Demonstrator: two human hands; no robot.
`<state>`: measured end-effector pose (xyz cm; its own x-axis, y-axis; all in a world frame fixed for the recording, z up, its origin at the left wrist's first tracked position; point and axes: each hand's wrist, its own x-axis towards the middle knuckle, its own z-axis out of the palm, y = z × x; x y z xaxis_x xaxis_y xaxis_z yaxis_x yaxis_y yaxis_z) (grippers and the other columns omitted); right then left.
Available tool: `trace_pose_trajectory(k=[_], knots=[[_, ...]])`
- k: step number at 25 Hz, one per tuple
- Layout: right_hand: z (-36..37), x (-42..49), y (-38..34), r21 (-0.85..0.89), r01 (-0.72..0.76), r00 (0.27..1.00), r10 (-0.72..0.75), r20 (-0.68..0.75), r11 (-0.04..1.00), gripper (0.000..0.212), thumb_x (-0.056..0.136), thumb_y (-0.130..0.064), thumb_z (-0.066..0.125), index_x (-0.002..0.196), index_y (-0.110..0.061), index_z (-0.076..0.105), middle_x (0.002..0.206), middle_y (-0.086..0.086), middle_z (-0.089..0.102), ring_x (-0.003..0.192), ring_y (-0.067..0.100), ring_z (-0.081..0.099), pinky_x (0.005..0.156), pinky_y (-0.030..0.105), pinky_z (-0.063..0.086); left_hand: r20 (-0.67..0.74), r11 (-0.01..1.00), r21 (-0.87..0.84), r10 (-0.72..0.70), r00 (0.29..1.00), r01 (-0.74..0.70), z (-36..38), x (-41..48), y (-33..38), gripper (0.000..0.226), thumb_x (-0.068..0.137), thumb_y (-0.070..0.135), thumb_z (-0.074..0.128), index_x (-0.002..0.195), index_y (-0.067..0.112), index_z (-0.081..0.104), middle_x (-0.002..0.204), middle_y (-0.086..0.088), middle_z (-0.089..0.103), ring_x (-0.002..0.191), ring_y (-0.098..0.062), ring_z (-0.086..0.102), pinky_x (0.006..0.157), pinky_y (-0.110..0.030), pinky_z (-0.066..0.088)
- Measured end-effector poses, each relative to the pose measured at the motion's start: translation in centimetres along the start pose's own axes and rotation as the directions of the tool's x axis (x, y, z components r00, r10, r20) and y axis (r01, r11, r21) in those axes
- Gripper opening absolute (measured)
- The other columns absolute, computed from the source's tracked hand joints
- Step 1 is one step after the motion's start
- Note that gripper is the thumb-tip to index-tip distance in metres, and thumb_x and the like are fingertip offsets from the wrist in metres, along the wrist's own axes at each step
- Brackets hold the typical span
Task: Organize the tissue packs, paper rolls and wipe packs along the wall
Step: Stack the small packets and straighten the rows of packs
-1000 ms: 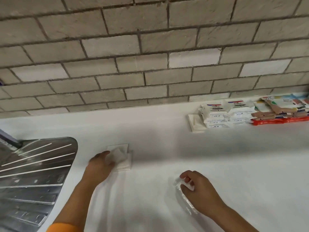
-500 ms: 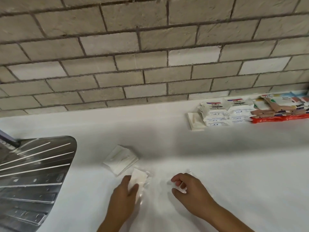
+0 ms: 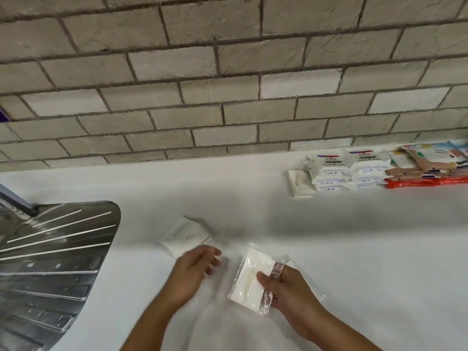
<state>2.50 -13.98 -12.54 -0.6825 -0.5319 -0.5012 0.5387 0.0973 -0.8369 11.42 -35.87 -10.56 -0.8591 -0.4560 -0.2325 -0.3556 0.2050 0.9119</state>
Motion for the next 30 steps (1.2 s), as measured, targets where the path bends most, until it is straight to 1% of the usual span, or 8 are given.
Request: trace_pose_trajectory(k=[3, 5, 7, 10, 13, 17, 24, 30], knots=[[-0.7, -0.2, -0.6, 0.005, 0.010, 1.000, -0.010, -0.016, 1.000, 0.007, 0.095, -0.003, 0.068, 0.101, -0.002, 0.071, 0.094, 0.021, 0.076, 0.087, 0.029, 0.075, 0.080, 0.046, 0.063, -0.244, 0.985, 0.170, 0.028, 0.969, 0.015, -5.0, 5.1, -0.4, 0.016, 0.097, 0.007, 0.061, 0.096, 0.016, 0.074, 0.088, -0.010, 0.076, 0.067, -0.015, 0.066, 0.059, -0.014, 0.048], [-0.8, -0.5, -0.8, 0.018, 0.022, 1.000, -0.022, -0.013, 1.000, 0.015, 0.095, -0.001, 0.067, 0.081, -0.006, 0.066, 0.070, 0.009, 0.070, 0.068, 0.018, 0.071, 0.067, 0.039, 0.060, -0.314, 0.932, 0.348, 0.012, 0.949, 0.103, -8.0, 8.0, -1.0, 0.012, 0.094, 0.017, 0.065, 0.103, 0.022, 0.071, 0.100, -0.004, 0.074, 0.089, -0.021, 0.070, 0.070, -0.022, 0.049], [-0.8, -0.6, -1.0, 0.038, 0.028, 1.000, -0.028, 0.007, 0.999, 0.020, 0.096, 0.000, 0.066, 0.078, -0.009, 0.062, 0.060, 0.000, 0.065, 0.059, 0.014, 0.067, 0.063, 0.034, 0.056, -0.275, 0.830, 0.499, -0.121, 0.954, 0.249, -9.5, 10.0, -2.4, 0.040, 0.088, 0.032, 0.071, 0.126, 0.022, 0.062, 0.121, -0.004, 0.067, 0.112, -0.025, 0.063, 0.081, -0.029, 0.046], [-0.9, -0.7, -1.3, 0.055, 0.030, 0.999, -0.031, 0.015, 0.998, 0.022, 0.096, 0.001, 0.065, 0.077, -0.009, 0.060, 0.056, -0.002, 0.062, 0.053, 0.012, 0.062, 0.058, 0.033, 0.053, -0.204, 0.625, 0.708, -0.264, 0.943, 0.328, -9.4, 11.3, -4.7, 0.080, 0.077, 0.053, 0.074, 0.144, 0.018, 0.046, 0.132, -0.010, 0.059, 0.121, -0.033, 0.057, 0.094, -0.037, 0.047], [-1.1, -0.5, -1.4, 0.068, 0.023, 1.000, -0.024, 0.012, 0.997, 0.017, 0.095, 0.002, 0.065, 0.081, -0.005, 0.061, 0.056, 0.001, 0.058, 0.047, 0.013, 0.055, 0.056, 0.033, 0.050, -0.211, 0.675, 0.650, -0.282, 0.936, 0.349, -8.6, 11.6, -5.6, 0.089, 0.069, 0.061, 0.075, 0.141, 0.017, 0.046, 0.128, -0.005, 0.062, 0.115, -0.028, 0.060, 0.094, -0.037, 0.048], [-1.3, -0.3, -1.4, 0.072, 0.005, 1.000, -0.005, 0.009, 0.997, 0.008, 0.095, 0.002, 0.065, 0.089, 0.000, 0.061, 0.061, 0.005, 0.058, 0.051, 0.016, 0.057, 0.054, 0.032, 0.051, -0.225, 0.647, 0.682, -0.257, 0.940, 0.340, -7.6, 10.7, -5.3, 0.045, 0.079, 0.052, 0.075, 0.111, 0.023, 0.062, 0.113, 0.002, 0.068, 0.100, -0.020, 0.063, 0.087, -0.030, 0.048], [-1.2, 0.4, -0.9, 0.039, -0.038, 0.999, 0.038, 0.013, 0.999, 0.008, 0.096, 0.001, 0.064, 0.103, 0.002, 0.067, 0.067, 0.005, 0.065, 0.052, 0.013, 0.060, 0.054, 0.030, 0.051, -0.233, 0.691, 0.606, -0.320, 0.919, 0.394, -7.0, 8.6, -6.3, 0.087, 0.069, 0.053, 0.082, 0.139, 0.018, 0.044, 0.121, -0.001, 0.063, 0.116, -0.025, 0.060, 0.095, -0.034, 0.048], [-0.8, 0.5, -0.4, -0.002, -0.066, 0.998, 0.066, 0.017, 0.998, 0.019, 0.087, -0.008, 0.075, 0.104, 0.001, 0.069, 0.077, 0.012, 0.067, 0.064, 0.021, 0.063, 0.063, 0.035, 0.054, -0.176, 0.731, 0.546, -0.377, 0.909, 0.409, -5.9, 7.0, -6.0, 0.046, 0.071, 0.041, 0.085, 0.102, 0.020, 0.059, 0.101, 0.005, 0.063, 0.093, -0.015, 0.060, 0.074, -0.026, 0.044]])
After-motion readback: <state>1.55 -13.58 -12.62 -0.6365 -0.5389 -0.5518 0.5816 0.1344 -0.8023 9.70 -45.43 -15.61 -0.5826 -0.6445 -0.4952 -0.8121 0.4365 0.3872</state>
